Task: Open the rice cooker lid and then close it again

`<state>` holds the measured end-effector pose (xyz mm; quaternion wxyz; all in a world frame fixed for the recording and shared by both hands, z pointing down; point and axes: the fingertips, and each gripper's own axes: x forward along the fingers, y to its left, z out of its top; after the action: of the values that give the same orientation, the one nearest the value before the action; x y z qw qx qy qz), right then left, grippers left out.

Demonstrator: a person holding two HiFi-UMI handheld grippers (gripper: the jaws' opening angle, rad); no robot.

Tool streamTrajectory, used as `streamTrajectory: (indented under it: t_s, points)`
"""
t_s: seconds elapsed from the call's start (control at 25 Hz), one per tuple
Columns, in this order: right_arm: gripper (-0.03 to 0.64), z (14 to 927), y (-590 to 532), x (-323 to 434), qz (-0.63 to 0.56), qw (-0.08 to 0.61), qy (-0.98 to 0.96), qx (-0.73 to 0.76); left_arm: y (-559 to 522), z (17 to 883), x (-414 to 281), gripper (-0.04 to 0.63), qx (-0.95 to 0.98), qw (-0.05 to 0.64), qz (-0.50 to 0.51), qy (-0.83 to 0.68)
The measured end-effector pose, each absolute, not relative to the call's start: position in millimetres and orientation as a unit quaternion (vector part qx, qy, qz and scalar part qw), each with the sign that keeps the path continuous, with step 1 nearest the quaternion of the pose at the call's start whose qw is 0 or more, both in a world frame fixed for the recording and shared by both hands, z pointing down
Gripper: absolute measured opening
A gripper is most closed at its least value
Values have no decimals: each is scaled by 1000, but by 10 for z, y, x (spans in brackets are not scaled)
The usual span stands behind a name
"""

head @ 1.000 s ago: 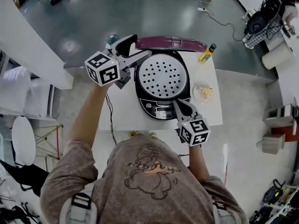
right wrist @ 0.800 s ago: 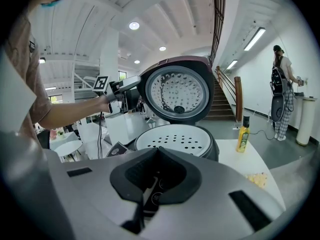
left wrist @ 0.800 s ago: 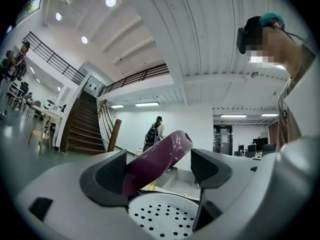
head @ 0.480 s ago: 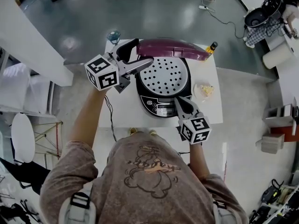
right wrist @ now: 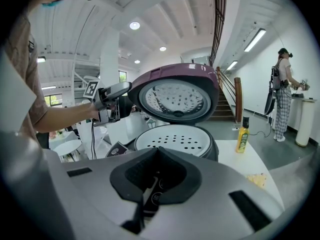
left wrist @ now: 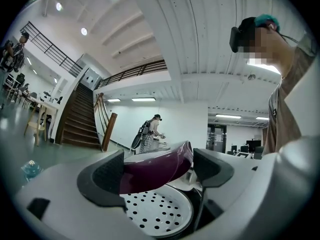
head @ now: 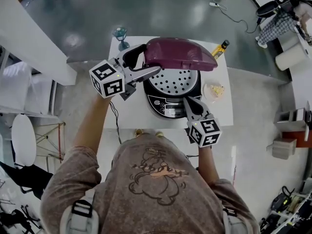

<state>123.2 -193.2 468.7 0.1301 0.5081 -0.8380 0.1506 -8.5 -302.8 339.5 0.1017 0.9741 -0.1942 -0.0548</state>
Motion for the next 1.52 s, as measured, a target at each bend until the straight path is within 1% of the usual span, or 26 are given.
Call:
streamTrajectory:
  t_s: [1.0, 1.52]
  points:
    - [5, 4696, -1923, 1231, 153, 128, -839, 506, -2683, 3927, -73, 417, 972, 140, -20, -190]
    - [5, 4691, -1880, 1210, 170, 112, -839, 505, -2587, 4210, -51, 416, 969, 154, 3, -196]
